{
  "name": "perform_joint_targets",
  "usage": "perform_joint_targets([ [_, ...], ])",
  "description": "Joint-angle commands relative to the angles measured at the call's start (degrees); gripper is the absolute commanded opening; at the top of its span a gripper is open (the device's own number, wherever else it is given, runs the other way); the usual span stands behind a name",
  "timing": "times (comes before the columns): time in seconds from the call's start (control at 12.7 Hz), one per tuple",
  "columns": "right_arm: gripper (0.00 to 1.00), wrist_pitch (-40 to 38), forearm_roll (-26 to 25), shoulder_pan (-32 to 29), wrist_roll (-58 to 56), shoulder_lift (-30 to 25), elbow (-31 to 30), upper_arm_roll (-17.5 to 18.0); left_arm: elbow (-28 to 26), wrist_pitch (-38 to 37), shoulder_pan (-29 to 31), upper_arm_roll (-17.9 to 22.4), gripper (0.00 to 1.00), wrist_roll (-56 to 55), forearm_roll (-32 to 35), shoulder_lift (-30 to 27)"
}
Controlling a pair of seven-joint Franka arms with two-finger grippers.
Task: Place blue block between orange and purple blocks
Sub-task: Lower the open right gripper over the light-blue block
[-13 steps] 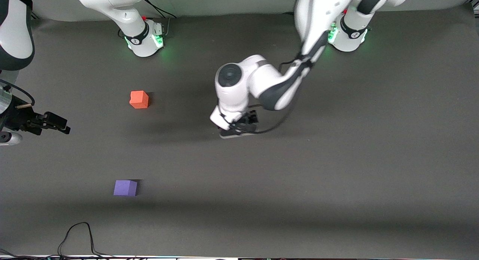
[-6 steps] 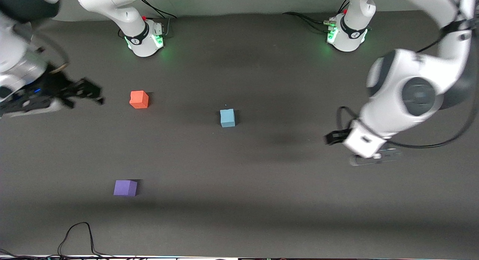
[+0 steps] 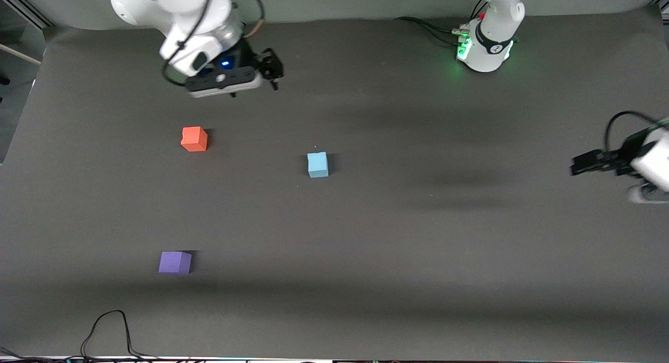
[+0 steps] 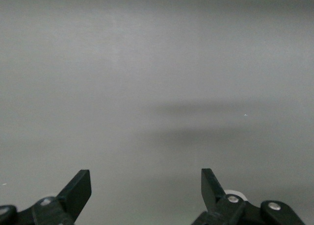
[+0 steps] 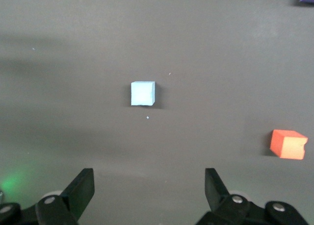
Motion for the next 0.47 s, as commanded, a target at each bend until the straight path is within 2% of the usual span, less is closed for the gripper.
perform_joint_targets([
  [0.0, 1.0, 2.8, 1.9, 1.3, 1.5, 2.2, -0.7, -1.1, -1.9, -2.5, -0.1, -0.6, 1.0, 1.2, 0.0, -5.3],
  [0.31, 1.0, 15.3, 2.3, 1.8, 4.7, 5.1, -8.6, -1.1, -0.8, -5.7, -0.5, -0.8, 1.0, 1.2, -0.1, -7.5],
  [0.39, 1.0, 19.3, 2.2, 3.7, 6.2, 6.1, -11.1, -1.1, -0.8, -6.0, -0.8, -1.1, 1.0, 1.1, -0.1, -7.6],
])
